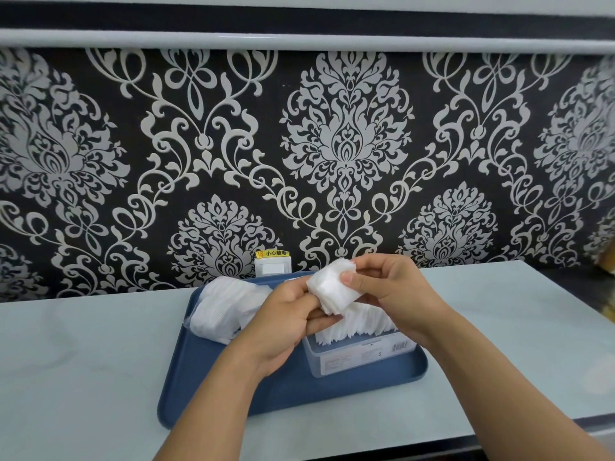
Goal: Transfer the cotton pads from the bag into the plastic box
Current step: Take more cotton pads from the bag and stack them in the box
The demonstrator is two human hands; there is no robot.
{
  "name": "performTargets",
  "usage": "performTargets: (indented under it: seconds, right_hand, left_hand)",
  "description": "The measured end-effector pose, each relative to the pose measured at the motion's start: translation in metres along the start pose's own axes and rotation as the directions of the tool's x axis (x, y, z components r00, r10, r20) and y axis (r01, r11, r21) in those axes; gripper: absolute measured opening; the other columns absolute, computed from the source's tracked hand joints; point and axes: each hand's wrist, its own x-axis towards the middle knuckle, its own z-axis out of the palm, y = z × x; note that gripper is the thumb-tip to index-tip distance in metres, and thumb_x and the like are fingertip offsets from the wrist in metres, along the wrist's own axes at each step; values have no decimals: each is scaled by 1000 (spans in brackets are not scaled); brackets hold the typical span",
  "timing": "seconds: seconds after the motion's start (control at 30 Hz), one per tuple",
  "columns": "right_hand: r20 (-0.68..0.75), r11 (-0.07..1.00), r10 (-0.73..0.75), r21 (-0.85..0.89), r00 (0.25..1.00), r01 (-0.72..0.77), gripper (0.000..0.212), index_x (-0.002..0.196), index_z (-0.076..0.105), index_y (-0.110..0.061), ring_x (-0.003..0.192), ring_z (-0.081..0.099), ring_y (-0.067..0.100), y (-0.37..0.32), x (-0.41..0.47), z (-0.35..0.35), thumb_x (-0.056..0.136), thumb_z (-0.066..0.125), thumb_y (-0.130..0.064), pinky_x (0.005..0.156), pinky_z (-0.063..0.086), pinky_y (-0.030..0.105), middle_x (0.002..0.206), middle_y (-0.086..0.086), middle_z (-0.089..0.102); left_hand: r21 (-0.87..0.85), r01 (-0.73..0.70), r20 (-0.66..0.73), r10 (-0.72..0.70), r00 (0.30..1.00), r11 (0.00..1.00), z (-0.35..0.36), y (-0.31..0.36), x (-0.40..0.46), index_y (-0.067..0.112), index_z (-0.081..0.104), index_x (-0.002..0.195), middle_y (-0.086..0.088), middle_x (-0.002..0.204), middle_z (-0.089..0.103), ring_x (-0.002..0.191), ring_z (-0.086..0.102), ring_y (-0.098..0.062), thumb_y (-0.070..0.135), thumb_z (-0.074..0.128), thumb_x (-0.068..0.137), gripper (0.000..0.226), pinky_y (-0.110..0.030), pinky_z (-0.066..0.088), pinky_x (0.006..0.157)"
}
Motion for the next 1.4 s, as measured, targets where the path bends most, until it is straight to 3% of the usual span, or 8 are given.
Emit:
performTargets:
  seconds: [0.2, 0.33, 0.47, 0.57, 0.73, 0.97, 1.2, 1.4]
  right_hand:
    - [-68, 977, -107, -193, 992, 92, 8, 92, 76, -4, 75, 70, 22, 4, 2, 6, 85, 77, -1, 76, 61, 35, 87, 19, 76]
    - [-87, 923, -198, -351, 976, 156, 22, 108, 69, -19, 93, 63, 16, 5, 1, 18, 88, 75, -13, 84, 56, 30, 101, 5, 68]
    - [19, 991, 43, -127, 999, -40, 55, 146, 38, -33, 111, 59, 2, -2, 1, 34, 97, 61, -41, 85, 50, 13, 131, -11, 53]
    - [119, 979, 107, -187, 987, -83, 67, 151, 35, -24, 115, 64, 11, 2, 4, 37, 95, 61, -50, 102, 50, 29, 131, 0, 64]
    - [123, 983, 81, -173, 989, -60, 26, 102, 74, -4, 75, 68, 10, -1, 13, 24, 92, 72, -28, 73, 56, 31, 84, 5, 74]
    - [175, 855, 355, 337, 918, -394, 34, 120, 66, -3, 77, 73, 22, -14, 27, 25, 94, 67, -25, 48, 51, 19, 103, 18, 74]
    - [4, 825, 506, -297, 863, -482, 33, 115, 61, 0, 70, 75, 27, 7, 37, 43, 90, 70, -20, 34, 39, 18, 80, 13, 77]
    - [-105, 627, 328, -720, 939, -299, 31, 78, 43, -12, 44, 68, 18, 21, 46, 44, 86, 71, -21, 33, 33, 17, 52, 3, 58]
  left_hand:
    - [-199, 54, 80, -39, 996, 978, -4, 4, -1, -1, 63, 125, -21, 121, 71, 115, 67, -35, 9, 55, 84, 43, -41, 56, 97]
    - [-52, 0, -141, -8, 990, 999, 6, 0, 3, 4, 65, 118, -17, 106, 77, 96, 76, -30, 2, 59, 96, 24, -33, 63, 78]
    - [-64, 0, -92, -6, 996, 998, 11, 4, 4, 9, 64, 120, -12, 101, 76, 82, 74, -22, -1, 44, 100, 30, -29, 60, 61]
    - [-80, -20, -97, 12, 995, 997, 8, 8, 4, 5, 63, 121, -12, 98, 75, 76, 73, -20, 5, 42, 101, 29, -31, 59, 58]
    - [-57, -16, -227, 3, 974, 998, -11, 6, 8, 8, 53, 128, -20, 118, 69, 87, 74, -26, 2, 54, 97, 32, -39, 62, 70]
    - [503, -70, -545, 379, 748, 861, -27, 2, 8, 19, 61, 94, 0, 90, 66, 76, 63, -20, 15, 64, 89, 7, -26, 45, 63]
    - [447, -16, -588, 307, 749, 895, -31, -9, 12, 21, 58, 92, -7, 83, 67, 59, 59, -18, 7, 53, 90, 15, -24, 41, 47]
    - [795, -36, -103, 194, 976, 605, -33, -25, 10, 31, 52, 101, 11, 93, 68, 64, 53, -9, 18, 71, 85, 28, -26, 43, 63]
